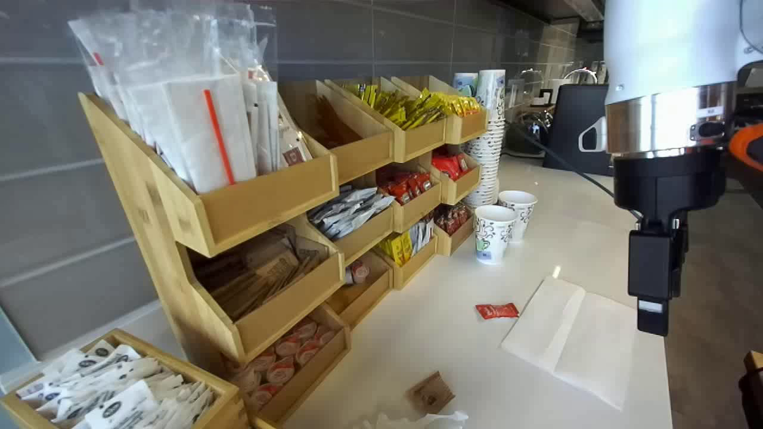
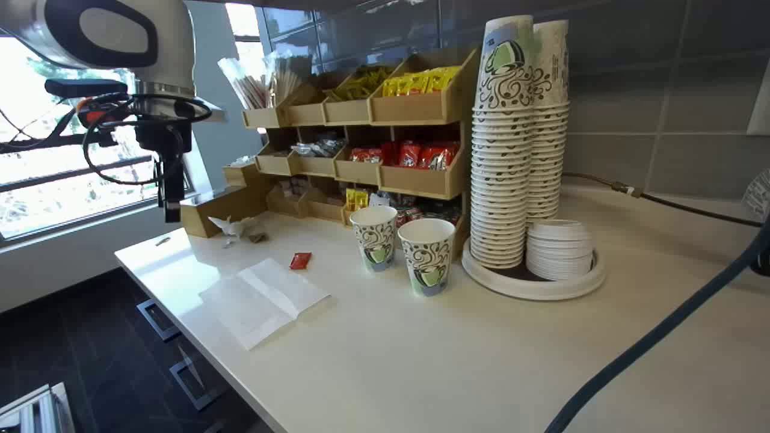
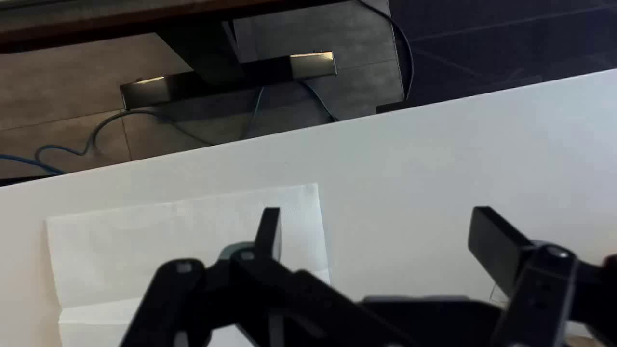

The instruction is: Pick up the red sachet from the counter and put it on the wooden stand.

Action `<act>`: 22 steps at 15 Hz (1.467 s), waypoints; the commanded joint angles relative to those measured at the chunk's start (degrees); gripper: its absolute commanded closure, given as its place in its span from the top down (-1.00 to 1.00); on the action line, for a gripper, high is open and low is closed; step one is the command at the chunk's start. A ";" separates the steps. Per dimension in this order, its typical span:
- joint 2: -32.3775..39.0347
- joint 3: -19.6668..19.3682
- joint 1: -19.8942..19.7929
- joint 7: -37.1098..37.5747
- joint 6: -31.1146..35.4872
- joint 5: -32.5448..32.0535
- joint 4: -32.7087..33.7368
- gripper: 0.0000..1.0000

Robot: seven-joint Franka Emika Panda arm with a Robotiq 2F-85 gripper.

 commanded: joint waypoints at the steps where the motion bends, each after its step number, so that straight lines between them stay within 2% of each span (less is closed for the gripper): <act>1: 0.00 0.05 -0.09 -0.02 -0.18 -0.01 0.11 1.00; 4: 0.01 0.05 -0.09 -0.02 -0.18 -0.01 0.11 1.00; 8: 4.88 0.20 -0.89 -7.06 3.09 -10.22 2.49 1.00; 12: 9.92 -0.22 0.09 -14.95 8.35 -16.40 5.96 1.00; 19: 19.93 -2.48 0.42 -34.68 13.86 -16.84 12.02 1.00; 21: 22.44 -2.91 0.25 -38.41 14.59 -15.98 13.43 1.00; 22: 19.07 -2.56 0.32 -34.84 14.04 -15.93 10.73 1.00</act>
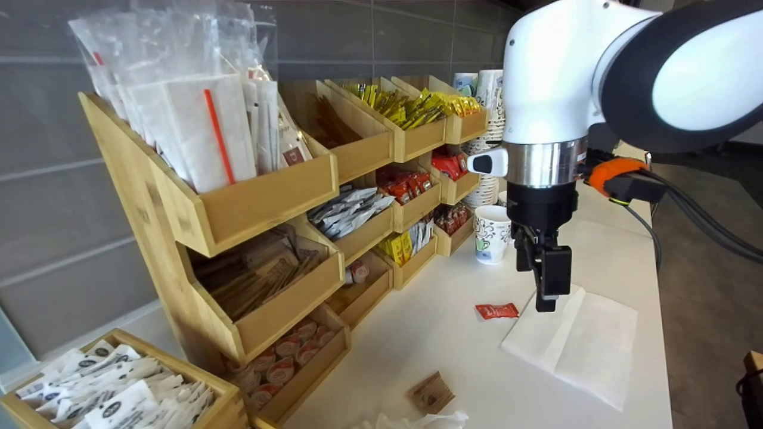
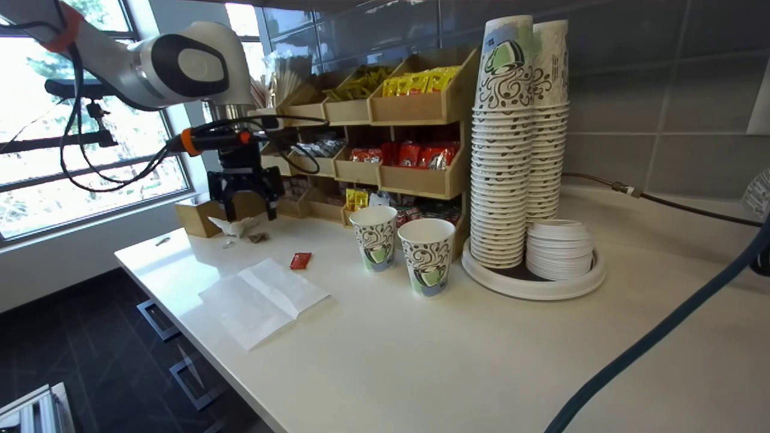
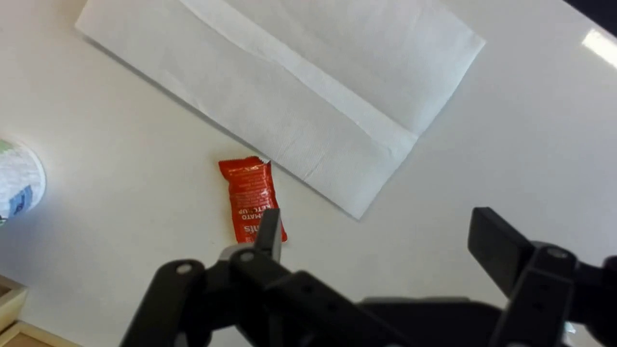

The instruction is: Pick up the red sachet from the counter and put it on the wooden stand.

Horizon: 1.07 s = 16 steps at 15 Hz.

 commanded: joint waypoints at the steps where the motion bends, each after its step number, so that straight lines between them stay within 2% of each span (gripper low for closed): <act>1: 1.29 -0.57 0.32 -1.28 0.13 -0.01 0.77 1.00; 5: 3.11 -0.61 0.23 -2.39 0.20 0.00 2.07 1.00; 6: 3.89 -1.19 -0.29 -4.56 1.24 1.72 2.11 1.00; 12: 6.42 -3.09 -1.92 -10.18 8.56 1.15 2.33 1.00; 16: 9.28 -3.40 -2.84 -13.74 10.46 2.30 3.38 1.00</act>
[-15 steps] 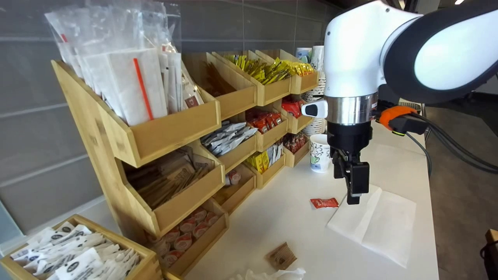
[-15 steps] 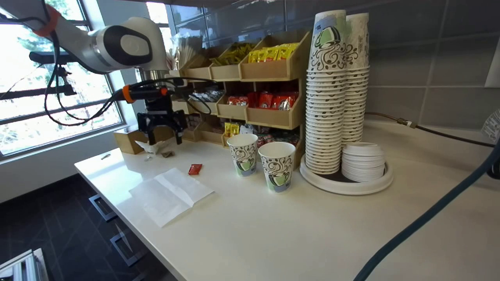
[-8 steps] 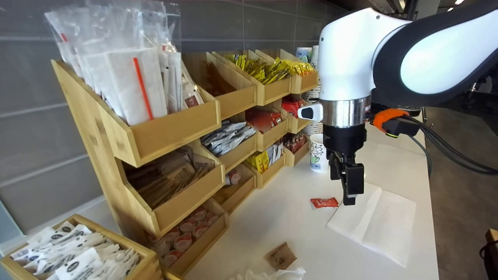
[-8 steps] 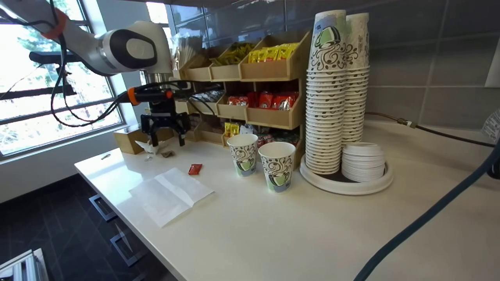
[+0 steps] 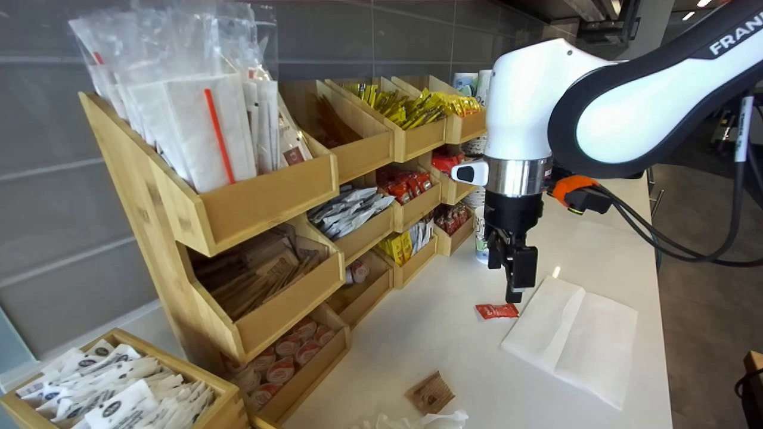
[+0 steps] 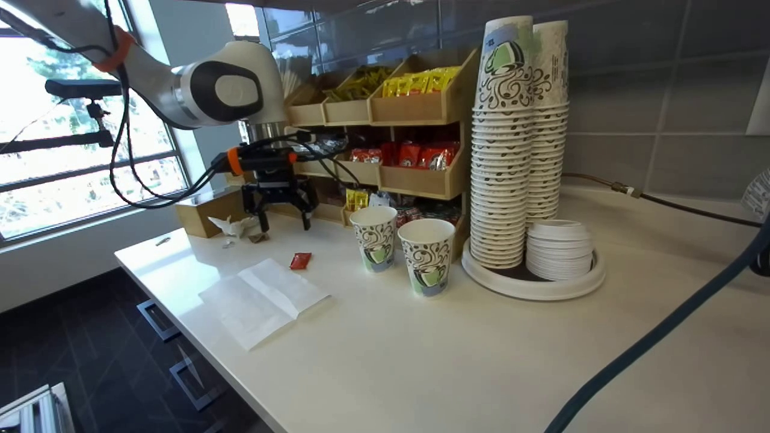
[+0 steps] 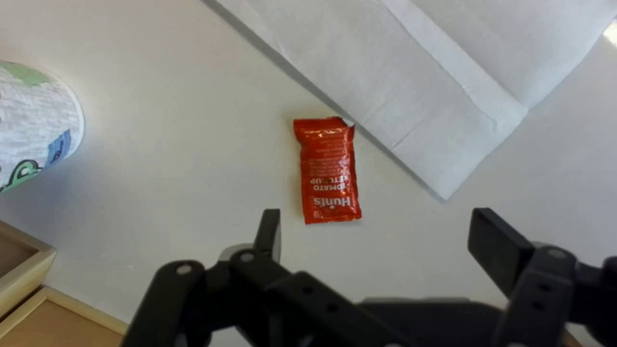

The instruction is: Pick up the red sachet from the counter and put it on the wooden stand.

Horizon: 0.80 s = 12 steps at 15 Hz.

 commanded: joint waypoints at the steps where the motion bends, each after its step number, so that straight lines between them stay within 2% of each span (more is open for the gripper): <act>1: 3.38 0.02 -0.86 -4.19 1.60 2.14 1.85 0.83; 2: 4.04 0.11 -1.05 -4.65 1.83 2.05 2.14 0.73; 3: 4.76 0.26 -1.19 -5.30 2.13 2.26 2.56 0.52; 4: 5.33 0.41 -1.29 -5.65 2.39 2.35 2.87 0.43; 5: 6.25 0.55 -1.41 -6.24 2.53 2.46 3.42 0.45; 6: 7.07 0.66 -1.53 -6.66 2.56 2.53 3.96 0.33; 11: 10.56 1.06 -2.06 -7.20 3.03 2.07 6.13 0.78; 12: 11.07 1.14 -2.15 -7.14 3.01 1.99 6.55 0.70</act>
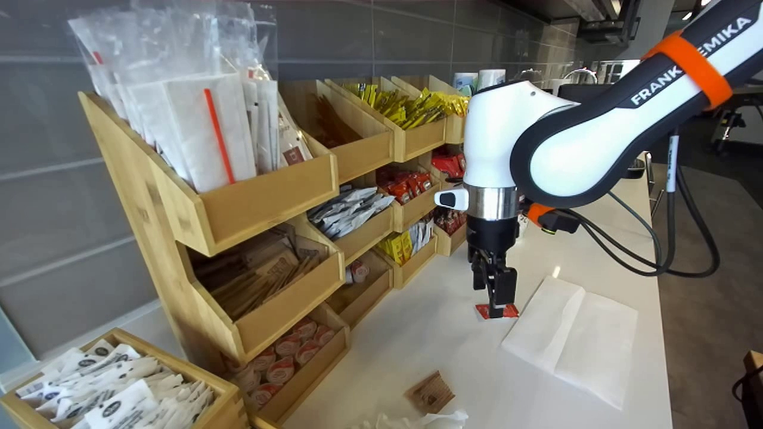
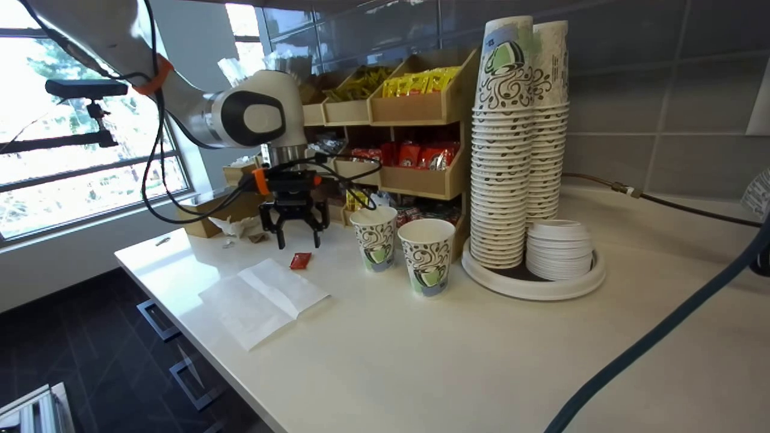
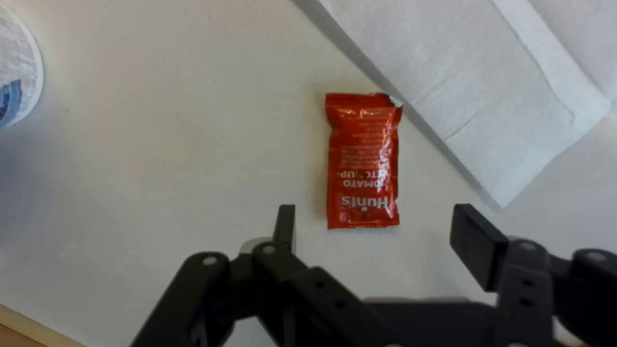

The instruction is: Pick up the red sachet from the counter and put it on the wooden stand.

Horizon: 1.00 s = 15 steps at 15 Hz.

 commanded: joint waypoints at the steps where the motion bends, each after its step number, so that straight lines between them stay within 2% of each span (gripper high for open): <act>1: 3.03 0.95 -1.27 -1.63 0.48 1.00 2.59 0.68; 4: 3.94 0.92 -1.60 -1.28 0.35 0.62 3.26 0.58; 8: 4.72 0.88 -2.05 -1.07 0.11 0.29 3.83 0.29; 9: 4.84 0.87 -2.15 -1.04 0.09 0.26 3.92 0.04; 10: 4.90 0.89 -2.25 -1.08 0.12 0.30 3.97 0.09; 11: 4.99 0.90 -2.30 -1.02 0.08 0.25 4.07 0.05; 12: 5.06 0.91 -2.36 -1.03 0.10 0.23 4.14 -0.17; 14: 5.22 0.96 -2.42 -0.97 0.11 0.28 4.38 -0.25; 15: 5.28 0.96 -2.43 -0.95 0.11 0.28 4.48 -0.45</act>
